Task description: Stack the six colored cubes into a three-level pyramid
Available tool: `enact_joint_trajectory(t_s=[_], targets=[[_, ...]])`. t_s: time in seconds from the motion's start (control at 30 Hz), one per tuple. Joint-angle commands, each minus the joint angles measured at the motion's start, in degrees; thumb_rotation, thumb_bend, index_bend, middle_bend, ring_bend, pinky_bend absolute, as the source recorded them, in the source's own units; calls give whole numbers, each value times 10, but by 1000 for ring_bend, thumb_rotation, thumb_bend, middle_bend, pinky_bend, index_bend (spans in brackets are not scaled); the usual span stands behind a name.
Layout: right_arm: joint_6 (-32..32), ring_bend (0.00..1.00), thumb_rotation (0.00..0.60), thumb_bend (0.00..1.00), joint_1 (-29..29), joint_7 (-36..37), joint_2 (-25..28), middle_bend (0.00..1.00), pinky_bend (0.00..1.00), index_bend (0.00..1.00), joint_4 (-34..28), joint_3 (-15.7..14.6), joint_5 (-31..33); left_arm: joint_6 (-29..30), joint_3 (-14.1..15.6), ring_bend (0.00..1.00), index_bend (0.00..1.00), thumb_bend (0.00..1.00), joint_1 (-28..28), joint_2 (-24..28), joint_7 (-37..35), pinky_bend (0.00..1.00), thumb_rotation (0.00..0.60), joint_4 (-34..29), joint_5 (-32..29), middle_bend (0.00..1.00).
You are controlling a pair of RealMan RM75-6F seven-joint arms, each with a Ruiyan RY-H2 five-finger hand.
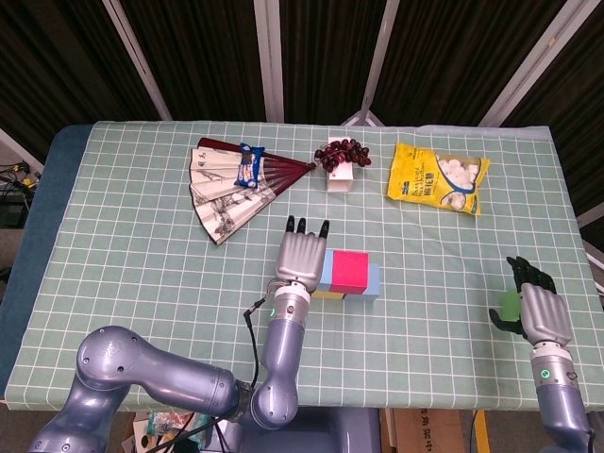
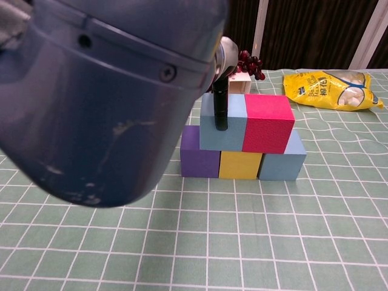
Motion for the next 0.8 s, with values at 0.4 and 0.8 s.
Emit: enact_joint_trajectory(t_s=[0.4, 0.8], targets=[[0, 0, 600, 336, 0, 0, 1, 0, 0, 0, 0, 0, 0, -2, -1, 60, 0, 196, 5, 3, 1, 63, 600, -7, 1, 234], [-3, 0, 600, 336, 1, -3, 3, 0, 0, 0, -1, -2, 1, -9, -3, 0, 0, 62, 17, 15, -18, 22, 600, -32, 15, 53]])
